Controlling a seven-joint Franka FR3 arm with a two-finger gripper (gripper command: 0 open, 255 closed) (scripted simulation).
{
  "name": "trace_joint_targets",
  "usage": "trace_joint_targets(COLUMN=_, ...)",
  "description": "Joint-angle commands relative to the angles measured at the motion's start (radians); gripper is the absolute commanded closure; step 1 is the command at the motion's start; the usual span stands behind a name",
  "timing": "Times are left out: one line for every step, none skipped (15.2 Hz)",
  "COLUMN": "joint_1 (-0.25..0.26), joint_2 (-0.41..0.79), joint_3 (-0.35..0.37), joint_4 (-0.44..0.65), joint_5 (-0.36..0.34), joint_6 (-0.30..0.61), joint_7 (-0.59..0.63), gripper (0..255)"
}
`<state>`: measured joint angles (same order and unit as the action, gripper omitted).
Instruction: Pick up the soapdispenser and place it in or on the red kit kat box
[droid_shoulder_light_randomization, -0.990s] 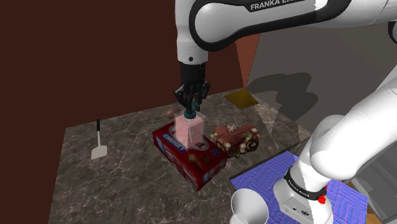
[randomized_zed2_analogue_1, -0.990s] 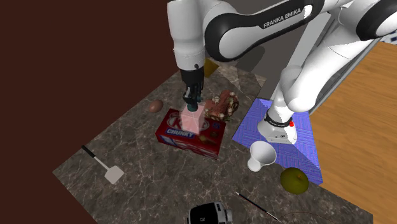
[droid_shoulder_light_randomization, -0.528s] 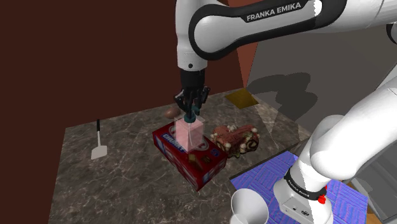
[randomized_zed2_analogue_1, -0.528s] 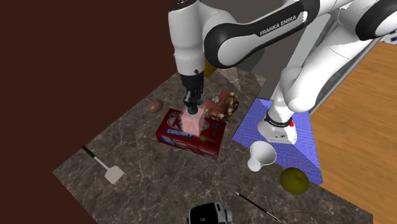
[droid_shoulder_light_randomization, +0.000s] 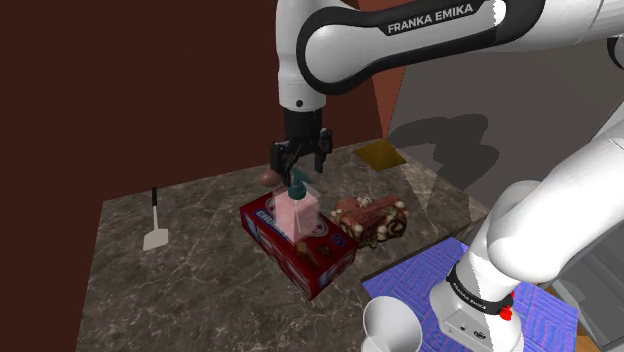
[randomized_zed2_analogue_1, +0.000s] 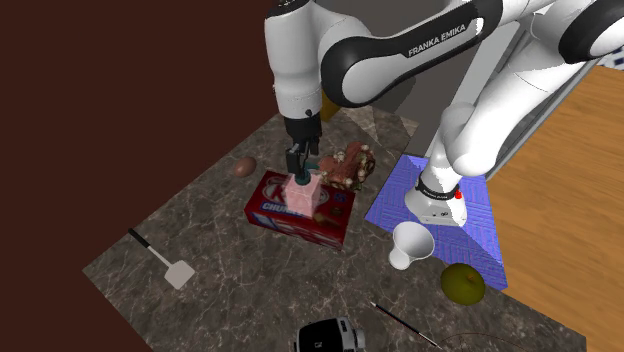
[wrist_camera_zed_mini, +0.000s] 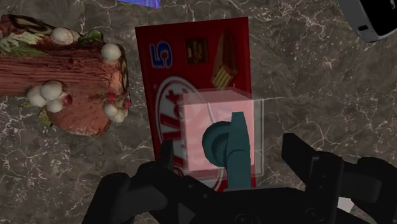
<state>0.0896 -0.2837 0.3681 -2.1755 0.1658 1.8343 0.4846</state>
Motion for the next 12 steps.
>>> trace_joint_targets(joint_1=0.0, joint_2=0.0, joint_3=0.0, joint_4=0.0, joint_5=0.0, joint_6=0.0, joint_7=0.0, gripper=0)
trace_joint_targets(joint_1=-0.002, joint_2=-0.002, joint_3=-0.003, joint_4=0.032, joint_5=-0.002, joint_6=-0.034, joint_7=0.001, gripper=0)
trace_joint_targets(joint_1=-0.004, joint_2=-0.002, joint_3=-0.007, joint_4=0.065, joint_5=-0.004, joint_6=-0.067, joint_7=0.001, gripper=0)
trace_joint_targets(joint_1=-0.005, joint_2=-0.001, joint_3=-0.01, joint_4=0.099, joint_5=-0.007, joint_6=-0.1, joint_7=0.003, gripper=0)
trace_joint_targets(joint_1=-0.007, joint_2=0.001, joint_3=-0.012, joint_4=0.127, joint_5=-0.009, joint_6=-0.127, joint_7=0.004, gripper=0)
trace_joint_targets(joint_1=-0.007, joint_2=0.001, joint_3=-0.012, joint_4=0.127, joint_5=-0.009, joint_6=-0.127, joint_7=0.004, gripper=0)
trace_joint_targets(joint_1=-0.007, joint_2=0.001, joint_3=-0.012, joint_4=0.127, joint_5=-0.009, joint_6=-0.127, joint_7=0.004, gripper=0)
trace_joint_targets(joint_1=-0.007, joint_2=0.001, joint_3=-0.012, joint_4=0.127, joint_5=-0.009, joint_6=-0.127, joint_7=0.004, gripper=0)
trace_joint_targets(joint_1=-0.007, joint_2=0.001, joint_3=-0.012, joint_4=0.127, joint_5=-0.009, joint_6=-0.127, joint_7=0.004, gripper=0)
trace_joint_targets(joint_1=-0.007, joint_2=0.001, joint_3=-0.012, joint_4=0.127, joint_5=-0.009, joint_6=-0.127, joint_7=0.004, gripper=0)
trace_joint_targets(joint_1=-0.007, joint_2=0.001, joint_3=-0.012, joint_4=0.127, joint_5=-0.009, joint_6=-0.127, joint_7=0.004, gripper=0)
trace_joint_targets(joint_1=-0.007, joint_2=0.001, joint_3=-0.012, joint_4=0.127, joint_5=-0.009, joint_6=-0.127, joint_7=0.004, gripper=0)
